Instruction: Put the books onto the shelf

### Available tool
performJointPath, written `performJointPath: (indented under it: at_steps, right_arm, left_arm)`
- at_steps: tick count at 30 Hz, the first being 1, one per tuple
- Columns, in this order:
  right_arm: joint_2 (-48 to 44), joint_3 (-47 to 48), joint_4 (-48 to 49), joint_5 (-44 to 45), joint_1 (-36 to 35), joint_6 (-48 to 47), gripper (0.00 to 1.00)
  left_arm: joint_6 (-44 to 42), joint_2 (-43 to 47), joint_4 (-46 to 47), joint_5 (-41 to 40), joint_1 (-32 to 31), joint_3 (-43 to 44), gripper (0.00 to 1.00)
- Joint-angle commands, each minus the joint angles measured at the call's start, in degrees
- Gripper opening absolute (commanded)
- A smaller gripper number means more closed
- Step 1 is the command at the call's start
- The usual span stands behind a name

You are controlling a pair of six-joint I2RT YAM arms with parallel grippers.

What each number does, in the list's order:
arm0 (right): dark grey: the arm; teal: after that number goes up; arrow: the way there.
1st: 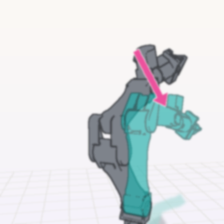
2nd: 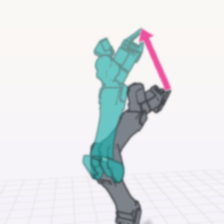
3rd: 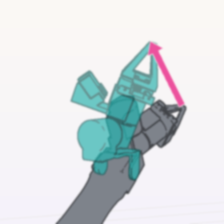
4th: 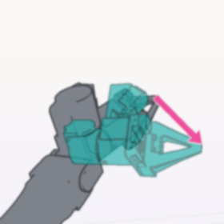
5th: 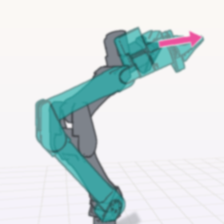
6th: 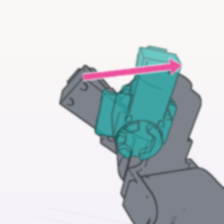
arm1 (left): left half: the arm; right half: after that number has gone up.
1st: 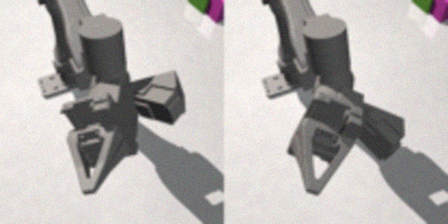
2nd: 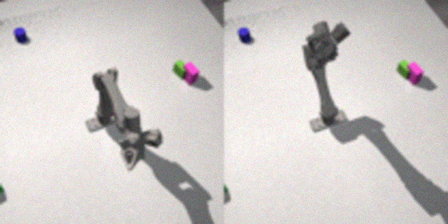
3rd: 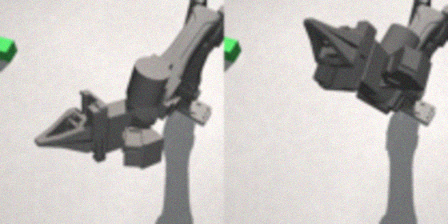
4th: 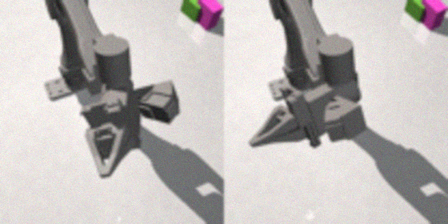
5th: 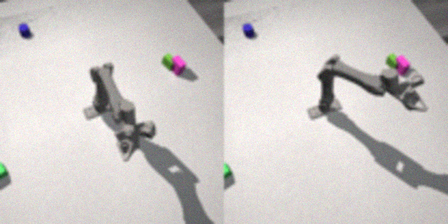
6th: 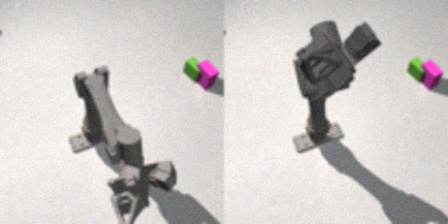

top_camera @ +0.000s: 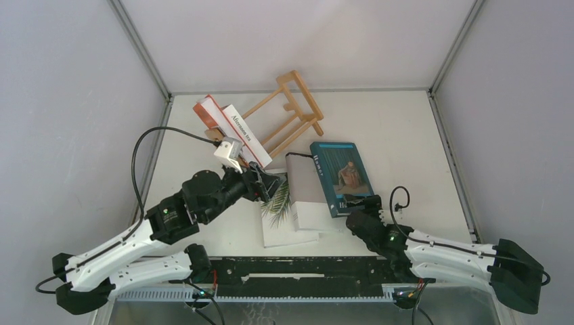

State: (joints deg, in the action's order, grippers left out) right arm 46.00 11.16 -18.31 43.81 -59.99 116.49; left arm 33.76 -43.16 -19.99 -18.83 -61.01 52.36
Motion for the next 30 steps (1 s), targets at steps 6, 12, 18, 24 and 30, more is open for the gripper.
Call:
performJointPath:
  at_steps: [6, 12, 18, 24, 30]
  right_arm:
    - [4.0, -3.1, 9.7, 3.4, 1.4, 9.2, 0.67]
    - [-0.7, -1.8, 1.5, 5.8, -1.0, 11.7, 0.47]
    - [-10.1, 1.9, -9.8, 8.7, -1.9, 10.6, 0.33]
    - [-16.9, 4.9, -14.5, 11.0, -2.1, 7.3, 0.25]
    - [-20.2, 8.3, -13.2, 10.9, -0.2, -0.3, 0.20]
  left_arm:
    - [-1.9, 2.1, -0.3, 0.1, -0.3, 0.5, 0.80]
    - [-1.6, 3.5, -0.9, -0.8, -0.3, 0.6, 0.80]
    - [-0.7, 3.4, -0.3, -1.6, -0.3, 0.7, 0.80]
    - [0.9, 3.0, 2.1, -2.1, -0.4, -0.1, 0.80]
    - [1.1, 1.3, 4.5, -2.0, -0.3, 0.7, 0.80]
